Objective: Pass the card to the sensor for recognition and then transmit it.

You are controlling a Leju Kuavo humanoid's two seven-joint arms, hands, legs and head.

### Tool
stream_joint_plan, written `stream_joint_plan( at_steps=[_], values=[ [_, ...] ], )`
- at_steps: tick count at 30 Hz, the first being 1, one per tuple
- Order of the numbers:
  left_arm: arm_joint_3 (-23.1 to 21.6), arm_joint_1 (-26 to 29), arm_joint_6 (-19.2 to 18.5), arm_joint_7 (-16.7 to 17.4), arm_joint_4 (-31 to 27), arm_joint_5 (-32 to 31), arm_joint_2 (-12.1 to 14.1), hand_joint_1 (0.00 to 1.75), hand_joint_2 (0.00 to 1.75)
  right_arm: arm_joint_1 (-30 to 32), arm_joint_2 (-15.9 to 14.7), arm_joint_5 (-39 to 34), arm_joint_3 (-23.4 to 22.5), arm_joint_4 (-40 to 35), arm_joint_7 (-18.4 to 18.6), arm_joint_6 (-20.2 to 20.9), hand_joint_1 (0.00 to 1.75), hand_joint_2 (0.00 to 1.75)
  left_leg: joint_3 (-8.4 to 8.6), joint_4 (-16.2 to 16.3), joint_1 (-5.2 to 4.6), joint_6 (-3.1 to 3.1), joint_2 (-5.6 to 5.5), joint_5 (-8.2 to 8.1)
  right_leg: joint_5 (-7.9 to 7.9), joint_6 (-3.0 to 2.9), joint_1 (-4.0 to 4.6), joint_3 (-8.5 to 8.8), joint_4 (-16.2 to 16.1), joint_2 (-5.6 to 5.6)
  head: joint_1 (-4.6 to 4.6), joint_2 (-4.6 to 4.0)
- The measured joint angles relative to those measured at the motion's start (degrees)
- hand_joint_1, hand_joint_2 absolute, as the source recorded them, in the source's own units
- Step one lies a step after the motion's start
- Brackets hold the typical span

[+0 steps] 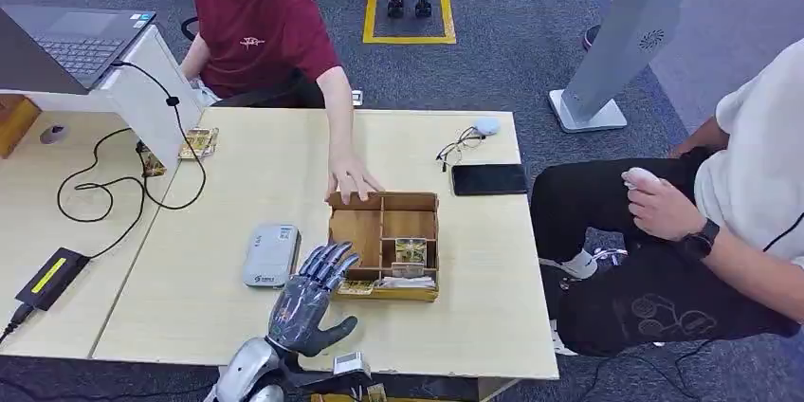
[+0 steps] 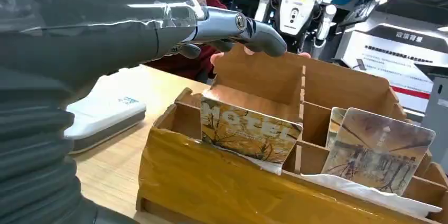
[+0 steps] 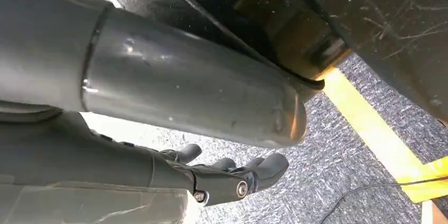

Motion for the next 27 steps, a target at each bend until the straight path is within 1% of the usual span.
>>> stream_joint_plan(
  at_steps=[5, 9, 21, 22, 23, 27],
  values=[
    [0.0, 0.0, 0.2, -0.2, 0.0, 0.1, 0.0, 0.00, 1.75, 0.0, 0.0, 0.0, 0.0, 0.0, 0.0, 0.0, 0.00, 0.00, 0.00, 0.0, 0.00, 0.00, 0.00, 0.00, 0.00, 0.00, 0.00, 0.00, 0.0, 0.00, 0.00, 0.00],
    [0.0, 0.0, 0.5, -0.9, 0.0, 0.1, 0.0, 0.00, 1.75, 0.0, 0.0, 0.1, 0.0, 0.0, 0.0, 0.0, 0.00, 0.00, 0.00, 0.0, 0.00, 0.00, 0.00, 0.00, 0.00, 0.00, 0.00, 0.01, 0.0, 0.00, 0.00, 0.00],
    [0.0, -0.1, 0.6, -0.9, 0.0, -0.2, -0.5, 0.00, 1.75, 0.0, 0.0, 0.1, 0.0, 0.0, 0.1, 0.1, 0.00, 0.00, 0.00, 0.0, 0.00, 0.00, 0.00, 0.00, 0.00, 0.00, 0.00, 0.01, 0.0, 0.00, 0.02, 0.00],
    [0.0, -0.2, 0.6, -0.8, 0.0, -0.2, -0.5, 0.63, 1.75, 0.0, 0.0, 0.1, 0.0, 0.0, 0.1, 0.1, 0.00, 0.00, 0.00, 0.0, 0.00, 0.00, 0.00, 0.00, 0.00, 0.00, 0.00, 0.01, 0.0, 0.00, 0.00, 0.00],
    [0.0, -0.2, 0.7, -0.8, 0.0, -0.1, -0.5, 1.75, 1.75, 0.0, 0.0, 0.1, 0.0, 0.0, 0.1, 0.1, 0.00, 0.00, 0.00, 0.0, 0.00, 0.00, 0.00, 0.00, 0.00, 0.00, 0.00, 0.01, 0.0, 0.00, 0.02, 0.00],
    [0.0, -0.3, 0.7, -0.8, 0.0, 0.1, -0.5, 1.75, 1.75, 0.0, 0.0, 0.1, 0.0, 0.0, 0.1, 0.1, 0.00, 0.00, 0.00, 0.0, 0.00, 0.00, 0.00, 0.00, 0.00, 0.00, 0.00, 0.01, 0.0, 0.00, 0.00, 0.00]
  ],
)
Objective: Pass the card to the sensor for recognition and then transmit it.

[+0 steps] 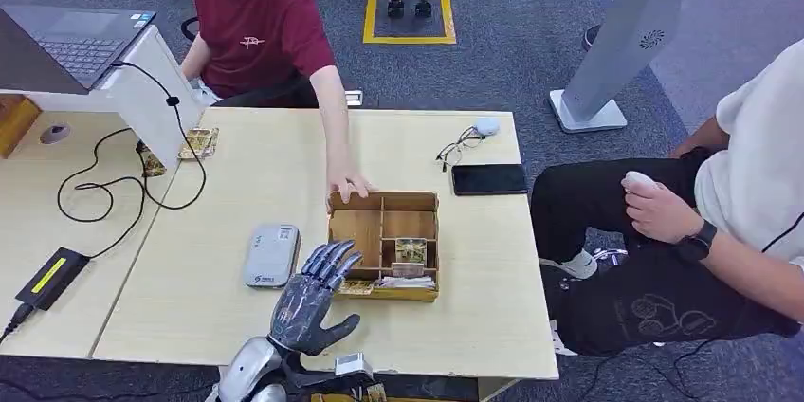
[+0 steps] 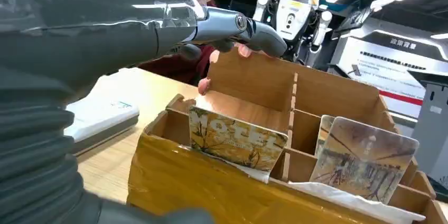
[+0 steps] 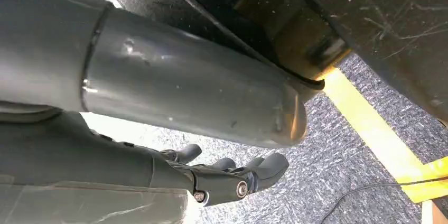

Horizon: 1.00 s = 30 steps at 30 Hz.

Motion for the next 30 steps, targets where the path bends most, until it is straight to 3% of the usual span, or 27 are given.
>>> stream_joint_plan(
  at_steps=[22, 26, 30],
  values=[
    [0.0, -0.7, -0.3, -0.3, 0.2, 1.6, 0.1, 1.75, 1.75, 0.0, 0.0, 0.0, 0.0, 0.0, -0.1, 0.0, 0.00, 0.00, 0.00, 0.0, 0.00, 0.00, 0.00, 0.00, 0.00, 0.00, 0.00, 0.00, 0.0, 0.00, 0.00, 0.00],
    [0.0, -0.7, -1.8, -2.3, 0.1, 4.8, 0.1, 1.75, 1.75, 0.0, 0.0, 0.0, 0.0, 0.0, -0.1, -0.1, 0.00, 0.00, 0.00, 0.0, 0.00, 0.00, 0.00, 0.00, 0.00, 0.00, 0.00, 0.01, 0.0, 0.00, 0.00, 0.00],
    [0.0, -0.5, -4.5, -2.5, -4.8, 7.4, 0.6, 1.75, 1.75, 0.0, 0.0, -0.1, 0.0, 0.0, -0.1, -0.2, 0.00, 0.00, -0.01, 0.0, 0.00, 0.00, -0.01, 0.01, 0.00, 0.00, 0.00, 0.01, 0.0, -0.01, 0.02, 0.00]
  ],
)
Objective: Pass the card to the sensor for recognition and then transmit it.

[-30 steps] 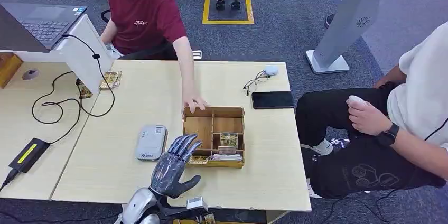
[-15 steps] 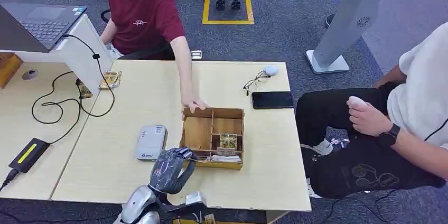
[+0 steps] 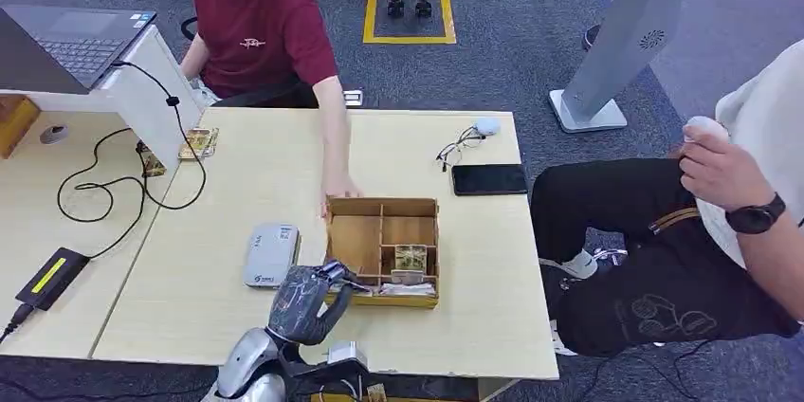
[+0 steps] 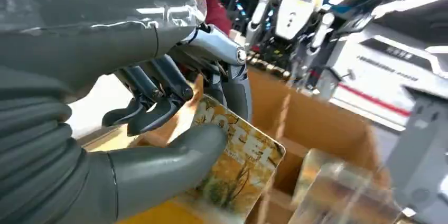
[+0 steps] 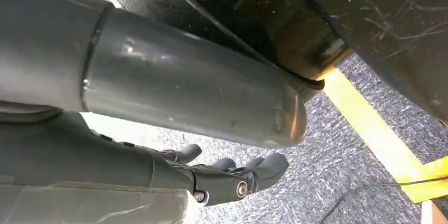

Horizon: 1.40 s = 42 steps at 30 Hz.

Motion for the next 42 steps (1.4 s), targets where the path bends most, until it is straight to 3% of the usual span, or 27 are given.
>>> stream_joint_plan(
  at_steps=[8, 10, 12, 15, 23, 29, 35, 36, 37, 38, 39, 40, 42],
  values=[
    [0.0, -2.0, -3.0, 3.2, -13.2, 1.2, 2.5, 1.75, 1.75, 0.0, 0.0, 0.1, 0.0, 0.0, 0.2, 0.0, 0.00, 0.00, 0.01, 0.0, 0.00, 0.00, 0.00, 0.03, 0.01, 0.00, 0.00, 0.00, 0.0, 0.00, -0.02, 0.00],
    [0.4, -3.8, -3.0, 4.9, -14.9, 0.7, 3.3, 1.75, 1.75, 0.0, 0.0, 0.1, 0.0, 0.0, 0.2, 0.0, 0.00, 0.00, 0.01, 0.0, 0.00, -0.01, -0.02, 0.04, 0.01, 0.00, 0.00, 0.01, 0.0, -0.01, -0.02, 0.00],
    [1.4, -6.0, -2.7, 7.5, -15.3, -1.3, 3.9, 1.62, 1.75, 0.0, 0.0, 0.5, 0.0, 0.0, 0.2, 0.0, 0.00, 0.00, 0.01, 0.0, 0.00, -0.01, -0.02, 0.05, 0.02, 0.00, 0.00, 0.02, 0.0, -0.01, 0.00, 0.00],
    [3.2, -9.1, -1.9, 10.1, -15.2, -3.7, 4.8, 1.75, 1.75, 0.0, 0.0, 1.1, 0.0, 0.0, 0.2, 0.1, 0.00, 0.00, 0.02, 0.0, 0.00, 0.00, -0.02, 0.08, 0.03, 0.00, 0.00, 0.02, 0.0, 0.00, -0.02, 0.00],
    [8.8, -17.2, 2.0, 14.9, -6.1, -9.9, 5.2, 1.75, 1.75, -0.2, 0.0, 2.3, 0.4, 0.0, 0.5, 0.3, 0.00, 0.00, 0.03, 0.0, 0.00, 0.00, -0.03, 0.09, 0.04, -0.01, 0.00, 0.01, 0.1, 0.01, 0.00, 0.00],
    [11.2, -20.5, 3.0, 14.6, 0.5, -9.8, 5.1, 1.75, 1.75, -0.3, -0.1, 2.9, 0.5, 0.0, 0.5, 0.4, 0.00, 0.00, 0.02, 0.0, 0.00, 0.01, -0.02, 0.10, 0.04, -0.02, 0.00, 0.00, 0.1, 0.03, 0.00, 0.00],
    [11.9, -21.1, 3.1, 14.6, 3.2, -9.9, 5.0, 1.75, 1.75, -0.3, -0.1, 2.9, 0.5, 0.0, 0.5, 0.5, 0.00, 0.00, 0.02, 0.0, 0.00, 0.01, -0.01, 0.10, 0.04, -0.02, 0.00, -0.01, 0.1, 0.03, -0.02, 0.00],
    [12.0, -21.1, 3.1, 14.6, 3.4, -9.9, 5.0, 1.54, 1.75, -0.3, -0.1, 2.9, 0.5, 0.0, 0.5, 0.5, 0.00, 0.00, 0.02, 0.0, 0.00, 0.01, -0.01, 0.10, 0.04, -0.02, 0.00, -0.01, 0.1, 0.03, 0.00, 0.00],
    [12.0, -21.1, 3.1, 14.6, 3.7, -9.9, 4.9, 1.47, 1.75, -0.3, -0.1, 3.0, 0.5, 0.0, 0.4, 0.5, 0.00, 0.00, 0.02, 0.0, 0.00, 0.01, -0.01, 0.10, 0.04, -0.02, 0.00, -0.01, 0.1, 0.03, -0.02, 0.00],
    [12.0, -21.1, 3.1, 14.6, 3.8, -9.9, 4.9, 0.80, 1.75, -0.3, -0.1, 3.0, 0.5, 0.0, 0.4, 0.5, 0.00, 0.00, 0.02, 0.0, 0.00, 0.01, -0.01, 0.10, 0.04, -0.02, 0.00, -0.01, 0.1, 0.03, -0.02, 0.00],
    [12.1, -21.1, 3.2, 14.6, 4.0, -9.9, 4.8, 0.28, 1.75, -0.3, -0.1, 3.0, 0.5, 0.0, 0.3, 0.5, 0.00, 0.00, 0.02, 0.0, 0.00, 0.01, -0.01, 0.10, 0.04, -0.02, 0.00, -0.01, 0.1, 0.03, 0.00, 0.00],
    [12.1, -21.1, 3.2, 14.5, 4.2, -9.9, 4.8, 0.09, 1.75, -0.3, -0.1, 3.0, 0.5, 0.0, 0.2, 0.5, 0.00, 0.00, 0.02, 0.0, 0.00, 0.01, -0.01, 0.10, 0.04, -0.02, 0.00, -0.01, 0.1, 0.03, -0.02, 0.00],
    [12.3, -21.1, 3.5, 14.3, 4.4, -9.8, 4.7, 0.09, 1.75, -0.3, -0.2, 2.9, 0.5, 0.0, -0.2, 0.4, 0.00, 0.00, 0.02, 0.0, 0.00, 0.01, -0.01, 0.10, 0.04, -0.02, 0.00, -0.01, 0.1, 0.03, -0.02, 0.00]
  ],
)
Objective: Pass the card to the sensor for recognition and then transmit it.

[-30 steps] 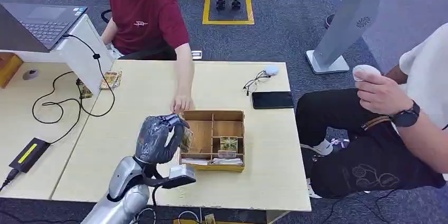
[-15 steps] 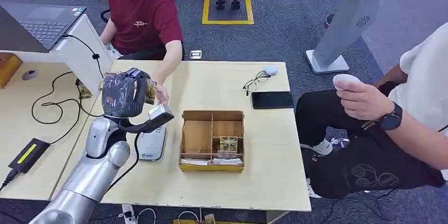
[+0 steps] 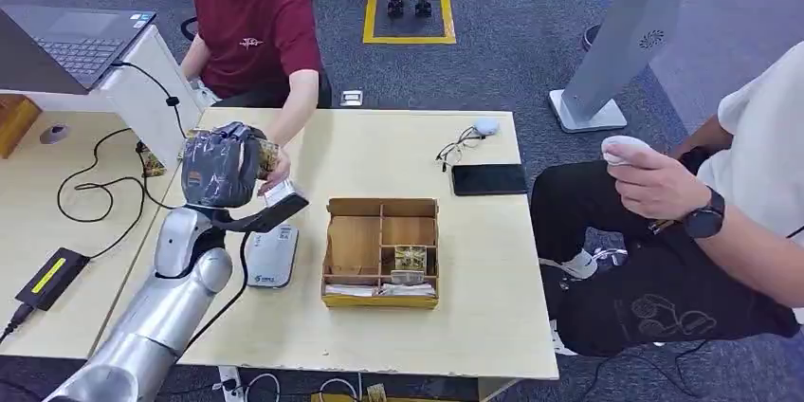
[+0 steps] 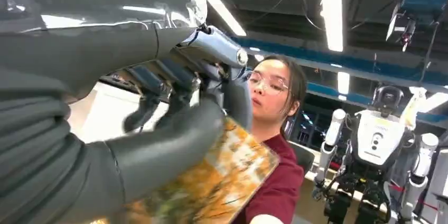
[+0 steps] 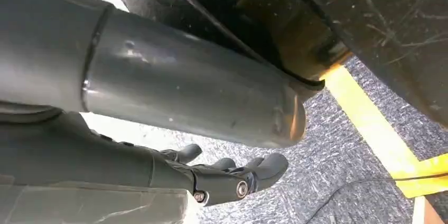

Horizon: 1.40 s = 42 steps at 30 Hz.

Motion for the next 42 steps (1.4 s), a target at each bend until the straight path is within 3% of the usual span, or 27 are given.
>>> stream_joint_plan(
  at_steps=[3, 15, 20, 23, 25, 29, 35, 39, 40, 42],
  values=[
    [0.2, 0.0, 0.4, -0.6, 0.2, 0.1, 0.0, 0.00, 1.75, 0.0, -0.2, 0.0, 0.0, 0.0, -0.4, 0.0, 0.00, 0.00, 0.00, 0.0, 0.00, 0.00, 0.00, 0.00, 0.00, 0.00, 0.00, 0.00, 0.0, 0.00, 0.00, 0.00],
    [1.2, 0.0, 1.7, -0.6, 0.5, 0.2, 0.0, 0.00, 1.75, 0.1, -0.4, -0.1, 0.0, 0.0, -0.5, -0.1, 0.00, 0.00, -0.01, 0.0, 0.00, 0.00, 0.00, 0.00, 0.00, 0.00, 0.00, 0.00, 0.0, 0.00, 0.00, 0.00],
    [3.5, 1.0, 4.2, 0.9, 0.7, -1.9, 0.7, 0.00, 1.75, 0.2, -0.4, -0.3, 0.0, 0.0, -1.0, -0.5, 0.00, 0.00, 0.00, 0.0, 0.00, 0.00, 0.04, -0.01, -0.01, 0.00, 0.00, 0.00, 0.0, 0.03, 0.02, 0.00],
    [9.1, 3.6, 4.6, -2.5, 0.7, -4.3, 1.7, 0.00, 1.75, 0.4, -0.5, -0.9, 0.0, 0.0, -1.4, -0.7, 0.00, 0.00, -0.05, 0.0, 0.00, -0.02, 0.09, -0.02, -0.02, -0.01, 0.00, -0.08, 0.1, 0.06, 0.04, 0.00],
    [16.5, 5.7, 4.6, -7.3, 0.7, -3.8, 2.3, 0.00, 1.75, 0.6, -0.7, -1.1, -0.1, 0.1, -1.6, -0.9, 0.00, 0.00, -0.05, -0.1, 0.00, -0.03, 0.14, -0.02, -0.05, -0.04, 0.00, -0.18, 0.2, 0.10, 0.02, 0.00],
    [29.7, 10.8, 4.7, -12.9, 0.7, -0.7, 4.6, 0.00, 1.75, 0.8, -0.8, -1.3, -0.3, 0.1, -1.6, -1.4, 0.00, 0.00, -0.07, -0.1, 0.00, -0.06, 0.21, -0.04, -0.09, -0.09, 0.00, -0.31, 0.2, 0.15, 0.00, 0.00],
    [43.4, 19.2, 4.7, -14.8, -0.7, 3.2, 7.0, 0.00, 1.75, 1.0, -0.8, -2.8, -1.2, 0.2, -1.6, -1.9, 0.00, 0.00, -0.13, -0.1, 0.00, -0.12, 0.23, -0.09, -0.15, -0.16, -0.01, -0.34, 0.2, 0.13, 0.00, 0.00],
    [46.6, 22.1, 4.7, -15.4, -1.1, 4.3, 7.4, 0.00, 1.75, 1.1, -0.8, -3.3, -1.6, 0.2, -1.6, -2.1, 0.00, 0.00, -0.13, -0.1, 0.00, -0.13, 0.26, -0.10, -0.16, -0.17, -0.01, -0.38, 0.2, 0.14, 0.00, 0.00],
    [52.3, 27.2, 4.5, -17.5, -1.4, 7.7, 7.4, 0.00, 1.75, 1.2, -0.7, -4.0, -2.2, 0.3, -1.4, -2.1, 0.00, 0.00, -0.17, -0.1, 0.00, -0.13, 0.22, -0.10, -0.20, -0.19, 0.00, -0.46, 0.2, 0.07, 0.02, 0.00],
    [54.9, 29.4, 4.4, -17.8, -1.4, 10.4, 6.9, 0.00, 1.75, 1.2, -0.6, -4.3, -2.7, 0.3, -1.1, -2.1, 0.00, 0.00, -0.17, -0.1, 0.00, -0.15, 0.21, -0.12, -0.20, -0.19, 0.00, -0.47, 0.2, 0.07, 0.00, 0.00]
  ],
)
